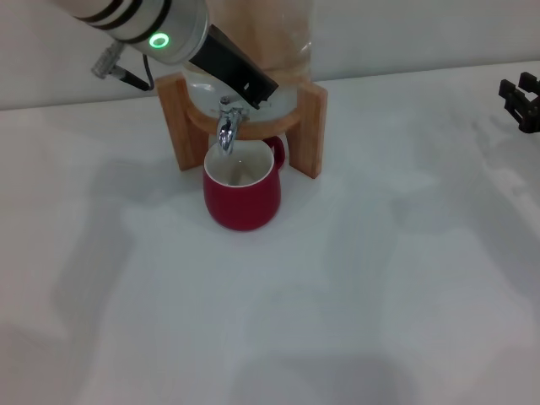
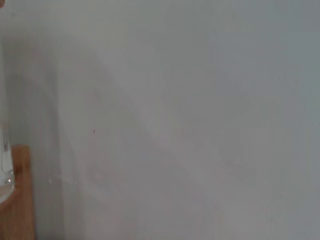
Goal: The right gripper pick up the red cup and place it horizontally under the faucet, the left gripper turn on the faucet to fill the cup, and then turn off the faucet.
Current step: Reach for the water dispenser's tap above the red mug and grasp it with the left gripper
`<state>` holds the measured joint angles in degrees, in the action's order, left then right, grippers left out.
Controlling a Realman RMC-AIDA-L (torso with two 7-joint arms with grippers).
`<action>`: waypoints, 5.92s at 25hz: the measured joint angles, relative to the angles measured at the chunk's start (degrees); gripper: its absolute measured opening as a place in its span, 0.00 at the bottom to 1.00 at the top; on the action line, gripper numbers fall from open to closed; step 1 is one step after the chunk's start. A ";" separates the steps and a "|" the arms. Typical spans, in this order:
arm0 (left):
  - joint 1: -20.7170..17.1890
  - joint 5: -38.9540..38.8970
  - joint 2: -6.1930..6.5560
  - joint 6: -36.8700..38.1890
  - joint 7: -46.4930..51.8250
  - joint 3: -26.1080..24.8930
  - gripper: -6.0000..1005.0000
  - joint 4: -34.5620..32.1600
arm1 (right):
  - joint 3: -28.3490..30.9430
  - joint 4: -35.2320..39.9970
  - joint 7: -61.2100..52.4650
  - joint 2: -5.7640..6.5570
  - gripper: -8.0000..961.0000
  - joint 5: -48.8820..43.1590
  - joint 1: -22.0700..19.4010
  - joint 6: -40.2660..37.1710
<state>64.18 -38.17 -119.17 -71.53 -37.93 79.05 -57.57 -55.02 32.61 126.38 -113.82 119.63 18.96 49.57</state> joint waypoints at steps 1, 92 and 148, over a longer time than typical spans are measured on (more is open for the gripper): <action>-0.01 0.00 0.00 0.00 0.06 -0.05 0.05 0.00 | 0.00 0.00 0.00 0.00 0.32 0.00 0.00 0.00; -2.35 -0.28 -0.20 -2.42 5.16 2.01 0.05 -3.71 | 1.50 -1.33 -0.01 0.53 0.32 -0.27 0.45 -0.61; -3.92 -0.30 -0.06 -3.08 6.34 1.93 0.05 -6.47 | 1.49 -1.40 -0.07 0.62 0.32 -0.37 0.55 -1.35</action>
<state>60.26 -38.47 -119.24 -74.61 -31.60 80.98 -64.04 -53.53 31.20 126.32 -113.20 119.26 19.51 48.22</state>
